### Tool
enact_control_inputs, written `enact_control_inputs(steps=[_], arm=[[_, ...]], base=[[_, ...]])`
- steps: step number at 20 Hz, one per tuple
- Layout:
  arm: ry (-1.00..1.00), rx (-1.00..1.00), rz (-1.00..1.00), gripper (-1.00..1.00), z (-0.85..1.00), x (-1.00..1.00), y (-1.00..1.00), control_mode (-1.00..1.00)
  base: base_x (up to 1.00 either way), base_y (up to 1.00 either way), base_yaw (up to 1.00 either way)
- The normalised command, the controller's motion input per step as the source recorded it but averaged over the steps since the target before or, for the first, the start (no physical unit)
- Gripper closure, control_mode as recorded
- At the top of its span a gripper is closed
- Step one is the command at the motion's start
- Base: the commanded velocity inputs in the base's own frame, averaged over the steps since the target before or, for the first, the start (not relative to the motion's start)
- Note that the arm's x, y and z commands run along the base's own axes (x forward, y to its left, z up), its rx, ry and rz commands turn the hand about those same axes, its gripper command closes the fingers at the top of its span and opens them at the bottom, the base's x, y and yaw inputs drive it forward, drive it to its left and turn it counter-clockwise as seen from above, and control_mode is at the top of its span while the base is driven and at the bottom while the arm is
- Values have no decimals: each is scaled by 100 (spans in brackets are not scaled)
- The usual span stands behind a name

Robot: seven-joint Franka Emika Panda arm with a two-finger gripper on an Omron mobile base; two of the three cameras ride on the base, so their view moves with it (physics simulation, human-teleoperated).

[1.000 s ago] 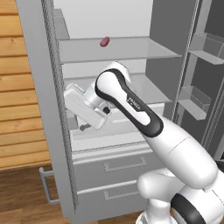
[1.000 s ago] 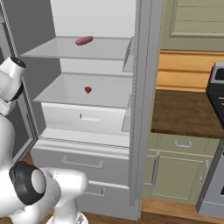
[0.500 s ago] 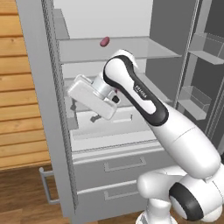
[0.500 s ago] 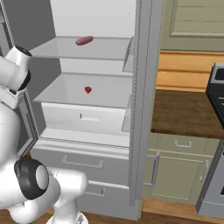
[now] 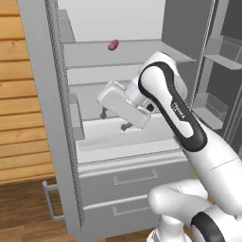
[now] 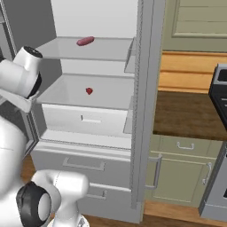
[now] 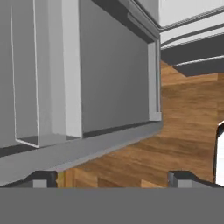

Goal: Take the strawberry from the fridge and place it on top of the pancake, located on the dining counter.

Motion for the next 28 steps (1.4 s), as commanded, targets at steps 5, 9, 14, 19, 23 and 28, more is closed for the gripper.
enact_control_inputs(steps=[5, 9, 14, 19, 23, 28], arm=[[-31, -20, -2, -100, 0, -15, -98, -100], [-33, -37, 0, -100, 0, 0, -100, -100], [-17, -56, 0, -100, -1, 0, -87, -100], [0, -23, -23, -100, -4, -23, -45, -100], [-1, -3, -37, -100, -29, -71, -29, -100], [-14, 5, -8, -100, -51, -18, -22, -100]], base=[[0, 0, 0], [0, 0, 0], [0, 0, 0], [0, 0, 0], [0, 0, 0], [0, 0, 0]])
